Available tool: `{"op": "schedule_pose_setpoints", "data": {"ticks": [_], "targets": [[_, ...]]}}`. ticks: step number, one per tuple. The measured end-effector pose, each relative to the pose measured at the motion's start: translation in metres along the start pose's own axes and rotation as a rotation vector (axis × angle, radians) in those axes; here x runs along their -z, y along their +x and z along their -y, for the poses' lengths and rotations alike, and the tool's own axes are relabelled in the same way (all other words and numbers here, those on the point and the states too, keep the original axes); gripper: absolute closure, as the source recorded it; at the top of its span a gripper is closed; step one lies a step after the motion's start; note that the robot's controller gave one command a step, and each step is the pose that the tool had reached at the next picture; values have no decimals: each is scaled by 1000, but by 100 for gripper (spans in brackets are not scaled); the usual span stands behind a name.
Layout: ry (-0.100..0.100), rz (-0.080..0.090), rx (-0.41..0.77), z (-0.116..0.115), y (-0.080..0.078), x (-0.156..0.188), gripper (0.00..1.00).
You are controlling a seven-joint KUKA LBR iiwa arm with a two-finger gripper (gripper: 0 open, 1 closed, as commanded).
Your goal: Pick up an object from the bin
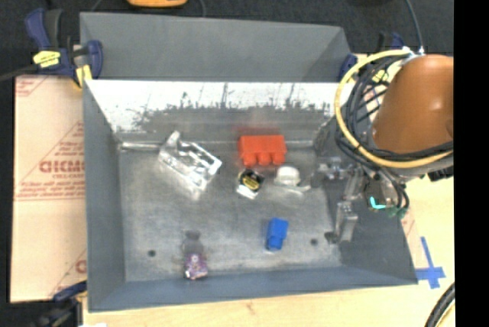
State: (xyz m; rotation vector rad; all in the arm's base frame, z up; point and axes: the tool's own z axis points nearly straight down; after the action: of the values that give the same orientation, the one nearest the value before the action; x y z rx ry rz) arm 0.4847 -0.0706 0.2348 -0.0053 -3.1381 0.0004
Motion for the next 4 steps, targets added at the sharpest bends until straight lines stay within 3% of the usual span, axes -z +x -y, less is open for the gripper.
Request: {"op": "schedule_pose_setpoints", "data": {"ticks": [1, 2, 3, 4], "targets": [[-1, 0, 150, -49, -13, -118, 0], [1, 4, 461, -27, -13, -165, 0], [2, 5, 463, -27, -13, -165, 100], [6, 16, 450, 7, -36, -38, 100]]}}
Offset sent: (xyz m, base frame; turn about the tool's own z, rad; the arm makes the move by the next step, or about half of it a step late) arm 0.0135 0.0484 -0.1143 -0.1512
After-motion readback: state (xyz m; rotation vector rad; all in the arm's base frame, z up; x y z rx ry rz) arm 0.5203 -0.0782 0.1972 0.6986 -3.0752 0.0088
